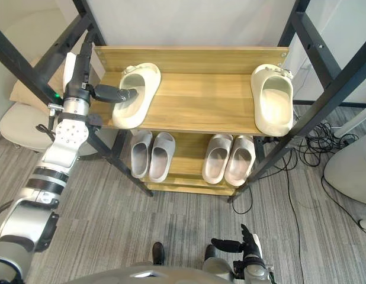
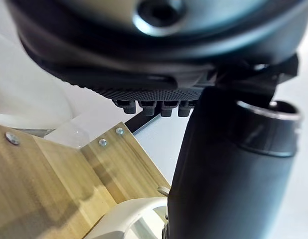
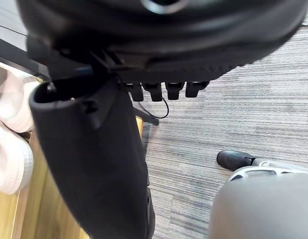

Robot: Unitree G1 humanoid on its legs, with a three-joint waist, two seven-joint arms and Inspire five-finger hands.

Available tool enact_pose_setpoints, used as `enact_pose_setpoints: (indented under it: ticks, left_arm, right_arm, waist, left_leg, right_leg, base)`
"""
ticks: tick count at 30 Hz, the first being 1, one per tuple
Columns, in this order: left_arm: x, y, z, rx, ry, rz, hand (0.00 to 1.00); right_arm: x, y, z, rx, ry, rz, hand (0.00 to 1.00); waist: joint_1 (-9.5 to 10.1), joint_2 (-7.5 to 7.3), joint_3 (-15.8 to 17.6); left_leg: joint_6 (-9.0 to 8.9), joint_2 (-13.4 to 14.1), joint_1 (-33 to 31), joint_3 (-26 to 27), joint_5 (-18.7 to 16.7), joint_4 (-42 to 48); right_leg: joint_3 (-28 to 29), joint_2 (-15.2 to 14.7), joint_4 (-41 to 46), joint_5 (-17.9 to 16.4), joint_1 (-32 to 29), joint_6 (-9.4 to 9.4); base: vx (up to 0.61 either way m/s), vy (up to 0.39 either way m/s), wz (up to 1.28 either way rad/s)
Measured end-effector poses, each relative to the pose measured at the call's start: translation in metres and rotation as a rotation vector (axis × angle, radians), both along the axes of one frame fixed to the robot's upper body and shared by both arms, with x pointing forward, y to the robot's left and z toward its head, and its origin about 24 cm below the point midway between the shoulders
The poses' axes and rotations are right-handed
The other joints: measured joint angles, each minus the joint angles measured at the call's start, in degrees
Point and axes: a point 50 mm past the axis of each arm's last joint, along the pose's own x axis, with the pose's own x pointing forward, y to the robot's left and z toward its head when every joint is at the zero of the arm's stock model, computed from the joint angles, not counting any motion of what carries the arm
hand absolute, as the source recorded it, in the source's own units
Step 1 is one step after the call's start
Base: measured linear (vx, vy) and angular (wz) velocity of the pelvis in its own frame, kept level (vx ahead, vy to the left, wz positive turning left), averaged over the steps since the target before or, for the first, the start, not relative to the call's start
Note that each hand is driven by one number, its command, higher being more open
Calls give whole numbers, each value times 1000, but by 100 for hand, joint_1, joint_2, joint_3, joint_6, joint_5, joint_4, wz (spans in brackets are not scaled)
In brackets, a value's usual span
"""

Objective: Organize the slippers on the shoe rack

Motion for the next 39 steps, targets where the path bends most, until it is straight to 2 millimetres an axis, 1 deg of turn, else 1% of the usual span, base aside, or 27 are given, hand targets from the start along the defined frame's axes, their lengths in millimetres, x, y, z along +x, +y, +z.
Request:
enact_pose_setpoints:
  ticks: [1,9,14,21,28,39]
  left_arm:
    - [0,0,0,0,1,0,0]
    - [4,2,1,4,8,12,0]
    - [5,-1,4,45,-1,15,0]
    - [6,0,3,48,7,18,0]
    - [7,-1,5,47,5,19,0]
    - [7,-2,4,48,7,16,0]
  right_arm:
    - [0,0,0,0,0,0,100]
    - [-1,0,0,1,-3,0,100]
    - [-1,1,2,1,-15,-1,100]
    - [-1,1,2,2,-18,-3,100]
    - [-1,4,1,9,-18,-6,100]
    - [-2,5,1,13,-18,-7,100]
  waist:
    - [0,0,0]
    - [-8,-3,2]
    - [-3,-7,4]
    - [-11,-10,6]
    - [-22,-50,31]
    - [-27,-51,32]
  left_leg:
    - [0,1,0,0,0,0]
    - [-2,26,-28,15,0,-3]
    - [-13,26,-71,9,8,-2]
    - [-19,27,-68,8,21,-2]
    - [-24,29,-54,16,36,-1]
    - [-25,28,-53,39,38,0]
  right_leg:
    - [0,1,0,0,0,0]
    - [20,21,2,21,-64,-18]
    - [16,21,6,26,-92,-17]
    - [16,20,6,41,-90,-20]
    - [19,19,7,61,-78,-24]
    - [22,16,7,63,-83,-25]
  base:
    - [0,0,0]
    - [-22,8,-1]
    - [0,0,0]
    - [0,0,0]
    - [0,0,0]
    - [0,0,0]
